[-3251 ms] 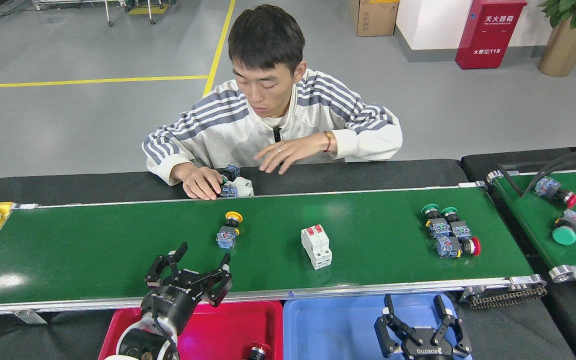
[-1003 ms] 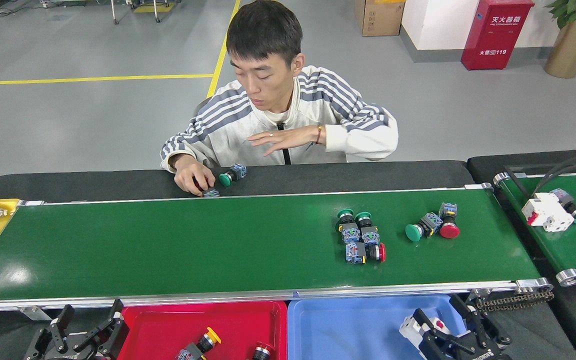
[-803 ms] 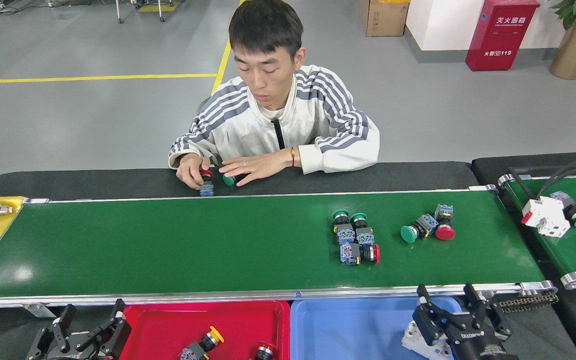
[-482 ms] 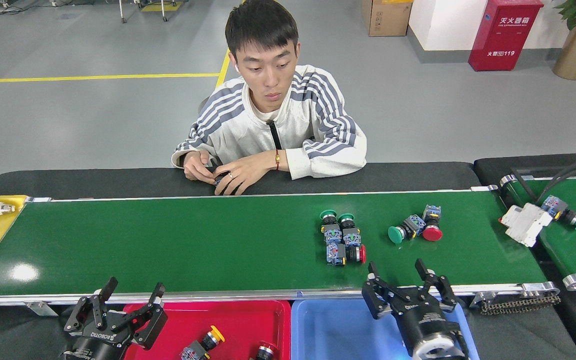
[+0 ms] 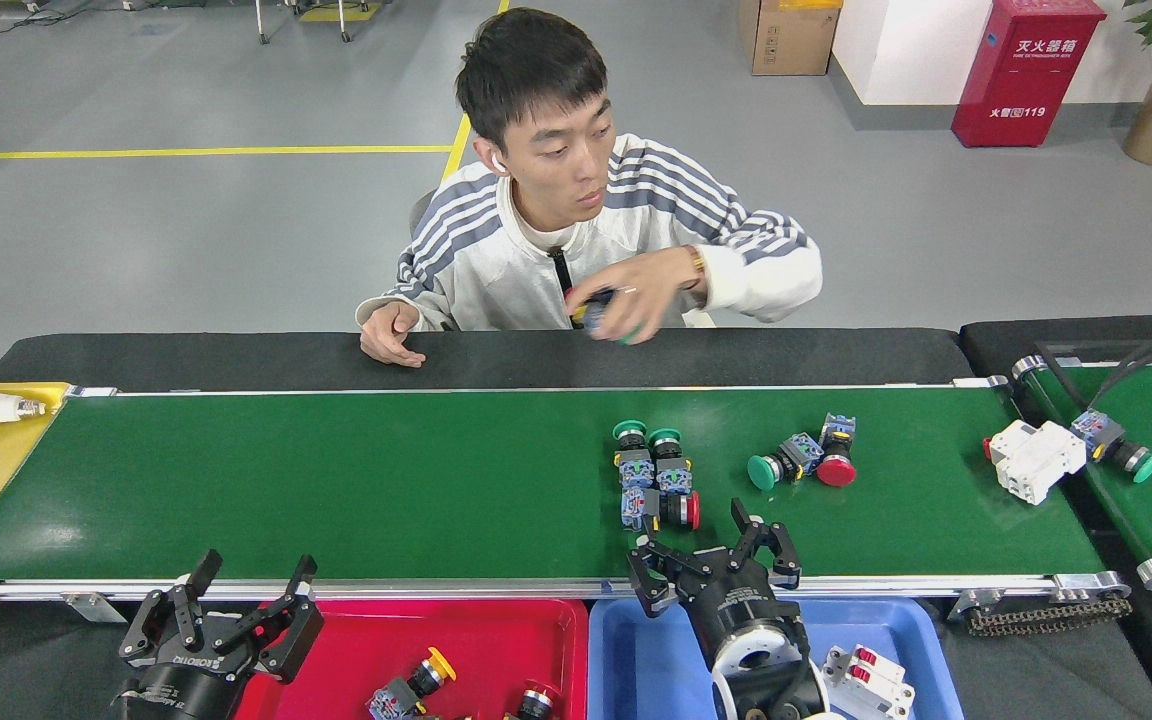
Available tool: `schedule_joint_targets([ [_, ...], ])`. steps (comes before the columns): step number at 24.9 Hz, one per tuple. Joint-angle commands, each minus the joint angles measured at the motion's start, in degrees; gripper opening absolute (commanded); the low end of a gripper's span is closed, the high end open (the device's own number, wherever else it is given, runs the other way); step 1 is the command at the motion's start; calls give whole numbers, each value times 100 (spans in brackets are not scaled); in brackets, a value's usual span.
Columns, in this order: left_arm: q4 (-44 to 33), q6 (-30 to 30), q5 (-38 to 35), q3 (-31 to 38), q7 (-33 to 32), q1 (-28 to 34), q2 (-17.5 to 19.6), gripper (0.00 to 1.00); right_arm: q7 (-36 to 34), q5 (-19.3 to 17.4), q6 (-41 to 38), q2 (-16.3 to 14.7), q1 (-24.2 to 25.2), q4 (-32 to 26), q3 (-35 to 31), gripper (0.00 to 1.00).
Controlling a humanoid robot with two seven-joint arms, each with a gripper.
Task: Pick switch part from conveyor to tray
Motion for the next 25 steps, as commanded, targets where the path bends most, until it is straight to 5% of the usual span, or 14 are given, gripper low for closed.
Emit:
schedule_joint_targets([
  [1,64,74,-2,47,2,-137,110,100,-66,21,31,151,-224,115,22,98],
  [6,240,-287,-2,38,10,-234,128,100,-66,4,49,178,-576,634,207,97],
  [10,293,-515,-11,38,2,-243,128,100,-66,-14,31,187,-760,915,233,82],
  [11,302,-524,-11,29,2,-234,137,100,-66,-14,31,187,-805,977,242,74],
  [14,328,-524,-11,29,2,-207,137,100,-66,-5,14,187,-893,1082,268,27],
  [17,319,-524,-11,29,2,-190,137,100,-75,-31,-4,178,-893,1074,312,7],
  [25,284,-524,7,38,2,-155,146,100,-277,-31,-48,152,-708,564,479,2],
])
